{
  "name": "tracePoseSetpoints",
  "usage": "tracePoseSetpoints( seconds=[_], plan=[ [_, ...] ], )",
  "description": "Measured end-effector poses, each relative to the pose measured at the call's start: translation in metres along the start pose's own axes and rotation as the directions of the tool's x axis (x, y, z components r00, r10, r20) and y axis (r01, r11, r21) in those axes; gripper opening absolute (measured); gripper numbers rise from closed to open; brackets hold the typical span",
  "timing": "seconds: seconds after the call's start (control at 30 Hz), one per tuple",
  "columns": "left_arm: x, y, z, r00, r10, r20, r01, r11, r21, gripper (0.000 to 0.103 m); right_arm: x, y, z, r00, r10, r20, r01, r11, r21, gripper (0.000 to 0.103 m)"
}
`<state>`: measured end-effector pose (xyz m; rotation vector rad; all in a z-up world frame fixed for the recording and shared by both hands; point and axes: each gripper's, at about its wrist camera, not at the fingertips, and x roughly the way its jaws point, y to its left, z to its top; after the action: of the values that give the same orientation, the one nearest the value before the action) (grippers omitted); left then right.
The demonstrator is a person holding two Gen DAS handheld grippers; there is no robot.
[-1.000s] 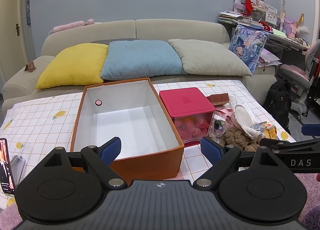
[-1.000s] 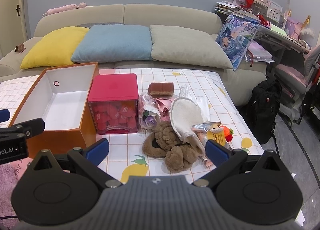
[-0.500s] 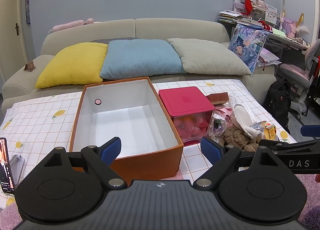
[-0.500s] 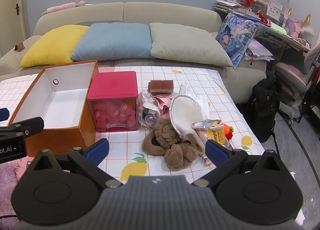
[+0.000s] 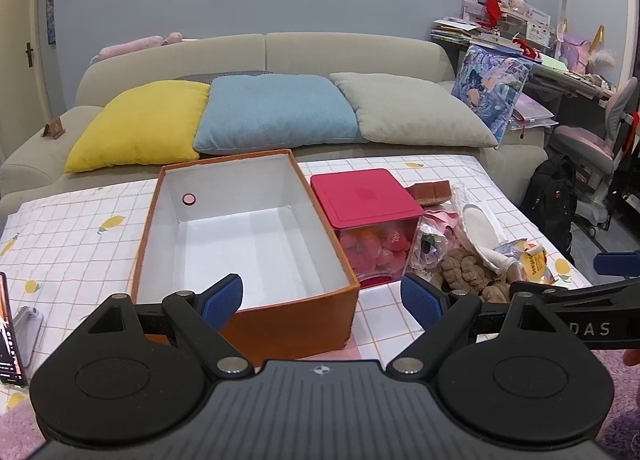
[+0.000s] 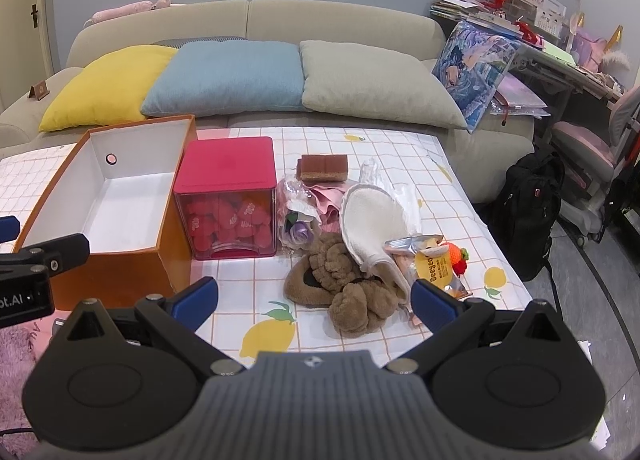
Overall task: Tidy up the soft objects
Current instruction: 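Grasp the brown teddy bear with the left tool while the right tool grasps the snack bag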
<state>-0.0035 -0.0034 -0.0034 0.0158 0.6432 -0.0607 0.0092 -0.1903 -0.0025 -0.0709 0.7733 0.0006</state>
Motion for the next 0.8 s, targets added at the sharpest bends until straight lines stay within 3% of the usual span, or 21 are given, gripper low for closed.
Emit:
tracePoseSetpoints(
  seconds=[0.13,0.4,0.53,0.63,0.73,0.8],
  plan=[
    [0.004,-0.006,0.003,0.998,-0.064,-0.016,0.064,0.998,0.015,0.085,0.005,-0.006,0.000,1.000,0.009,-0.008,-0.009,1.000,0.000,0.099],
    [0.016,-0.030,0.011,0.977,-0.210,-0.041,0.213,0.972,0.100,0.063,0.025,-0.039,-0.003,0.998,0.024,-0.055,-0.021,0.998,0.057,0.074],
    [0.031,-0.044,0.016,0.952,-0.299,-0.073,0.305,0.946,0.106,0.052,0.038,-0.059,-0.006,0.997,0.020,-0.080,-0.015,0.998,0.068,0.063],
    [0.048,-0.052,0.020,0.931,-0.346,-0.111,0.356,0.931,0.080,0.035,0.049,-0.073,-0.008,0.995,0.022,-0.099,-0.014,0.997,0.075,0.057],
    [0.070,-0.061,0.023,0.909,-0.386,-0.155,0.398,0.915,0.059,0.034,0.063,-0.085,-0.008,0.991,0.045,-0.128,-0.033,0.995,0.097,0.051],
    [0.087,-0.063,0.024,0.886,-0.422,-0.192,0.429,0.903,-0.006,0.034,0.072,-0.091,-0.006,0.989,0.058,-0.136,-0.044,0.994,0.104,0.047]
  ],
)
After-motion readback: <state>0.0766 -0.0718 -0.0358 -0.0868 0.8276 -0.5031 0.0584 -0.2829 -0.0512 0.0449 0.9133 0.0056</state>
